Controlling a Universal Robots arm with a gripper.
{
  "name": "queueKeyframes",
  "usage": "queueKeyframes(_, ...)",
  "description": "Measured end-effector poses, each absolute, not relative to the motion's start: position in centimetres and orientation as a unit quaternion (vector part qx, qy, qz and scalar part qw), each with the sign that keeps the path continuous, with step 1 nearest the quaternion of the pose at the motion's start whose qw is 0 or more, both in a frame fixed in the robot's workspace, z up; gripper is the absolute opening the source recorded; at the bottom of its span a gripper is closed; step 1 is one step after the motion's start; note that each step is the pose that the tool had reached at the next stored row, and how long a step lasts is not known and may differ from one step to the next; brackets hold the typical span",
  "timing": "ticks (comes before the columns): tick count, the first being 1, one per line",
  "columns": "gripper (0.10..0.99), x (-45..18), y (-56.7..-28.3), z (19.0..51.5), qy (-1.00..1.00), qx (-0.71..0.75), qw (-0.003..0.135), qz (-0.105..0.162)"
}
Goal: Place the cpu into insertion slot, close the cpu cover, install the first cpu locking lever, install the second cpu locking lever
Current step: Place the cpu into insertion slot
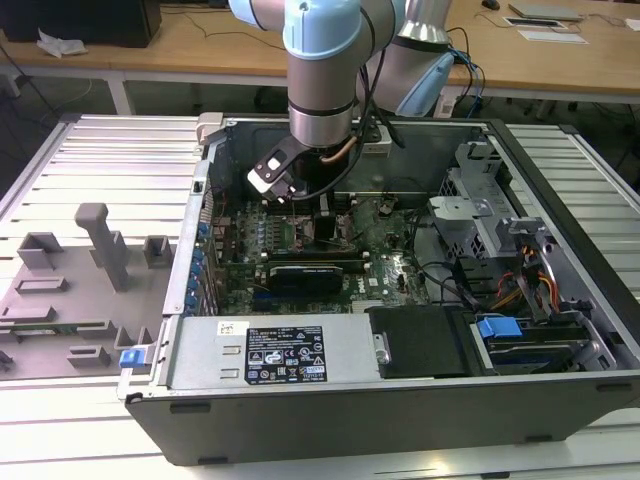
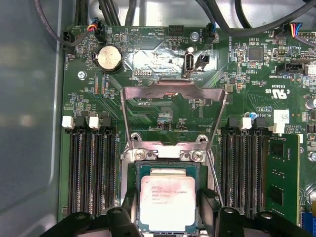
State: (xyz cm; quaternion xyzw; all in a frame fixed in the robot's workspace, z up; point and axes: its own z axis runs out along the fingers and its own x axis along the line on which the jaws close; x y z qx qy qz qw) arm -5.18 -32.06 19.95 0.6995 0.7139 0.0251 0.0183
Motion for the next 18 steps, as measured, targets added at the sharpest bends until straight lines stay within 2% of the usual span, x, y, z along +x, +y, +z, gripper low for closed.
queueKeyframes(17,0.616,-5.2,-32.1,21.4,0.714,0.700,0.018,0.025)
queueKeyframes(18,0.533,-5.2,-32.1,21.4,0.714,0.700,0.018,0.025)
